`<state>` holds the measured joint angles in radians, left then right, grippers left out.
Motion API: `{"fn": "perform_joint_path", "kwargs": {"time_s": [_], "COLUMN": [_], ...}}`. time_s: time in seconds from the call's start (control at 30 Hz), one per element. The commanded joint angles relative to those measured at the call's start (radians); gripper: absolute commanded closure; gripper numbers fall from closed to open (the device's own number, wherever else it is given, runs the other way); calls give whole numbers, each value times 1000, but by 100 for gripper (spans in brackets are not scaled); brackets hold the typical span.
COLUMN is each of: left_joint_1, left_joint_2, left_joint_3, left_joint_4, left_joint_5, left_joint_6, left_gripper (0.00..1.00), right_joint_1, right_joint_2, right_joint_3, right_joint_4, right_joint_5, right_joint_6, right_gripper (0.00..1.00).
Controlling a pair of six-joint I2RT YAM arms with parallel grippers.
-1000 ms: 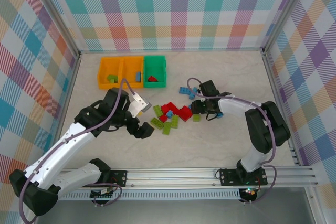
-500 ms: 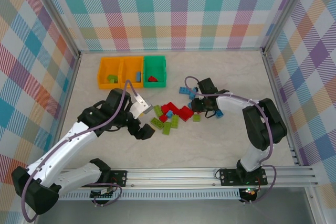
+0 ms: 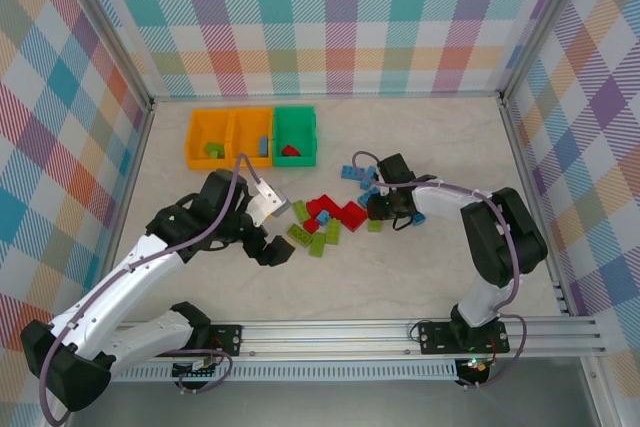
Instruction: Sort the legos into containers by color
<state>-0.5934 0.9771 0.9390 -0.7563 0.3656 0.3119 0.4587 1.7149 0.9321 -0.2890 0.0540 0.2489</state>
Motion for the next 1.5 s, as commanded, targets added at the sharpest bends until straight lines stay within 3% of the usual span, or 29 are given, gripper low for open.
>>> {"fn": "perform_joint_path", "kwargs": {"time_s": [0.0, 0.13, 0.33, 0.43, 0.67, 0.87, 1.07, 1.13, 1.27, 1.47], "left_joint_1": [-5, -5, 17, 51, 110, 111, 110, 110, 110, 110], "left_joint_2": [-23, -42, -163, -179, -176, -146, -162, -167, -162, -142], "left_joint_3": [-16, -14, -74, -56, -41, -43, -48, -51, -55, -50], "left_joint_4": [14, 29, 174, 190, 188, 174, 175, 175, 180, 175], "left_joint_5": [3, -54, -277, -361, -483, -483, -503, -502, -507, -517], "left_joint_6": [19, 16, -96, -179, -283, -258, -249, -249, -247, -258], "left_gripper": [0, 0, 0, 0, 1, 1, 1, 1, 1, 1], "right_joint_1": [-3, 6, 152, 217, 231, 231, 222, 219, 221, 220], "right_joint_2": [19, -99, -266, -197, 128, 403, 577, 621, 664, 603], "right_joint_3": [5, 8, 76, 149, 384, 706, 955, 1015, 1106, 1119], "right_joint_4": [-15, -47, 60, 194, 377, 286, 166, 125, 46, -8], "right_joint_5": [53, 27, -53, -118, -12, 54, 119, 113, 93, 63], "right_joint_6": [-7, 9, 55, 77, 24, -82, -126, -125, -126, -126], "right_gripper": [64, 72, 75, 75, 74, 73, 72, 68, 56, 49]}}
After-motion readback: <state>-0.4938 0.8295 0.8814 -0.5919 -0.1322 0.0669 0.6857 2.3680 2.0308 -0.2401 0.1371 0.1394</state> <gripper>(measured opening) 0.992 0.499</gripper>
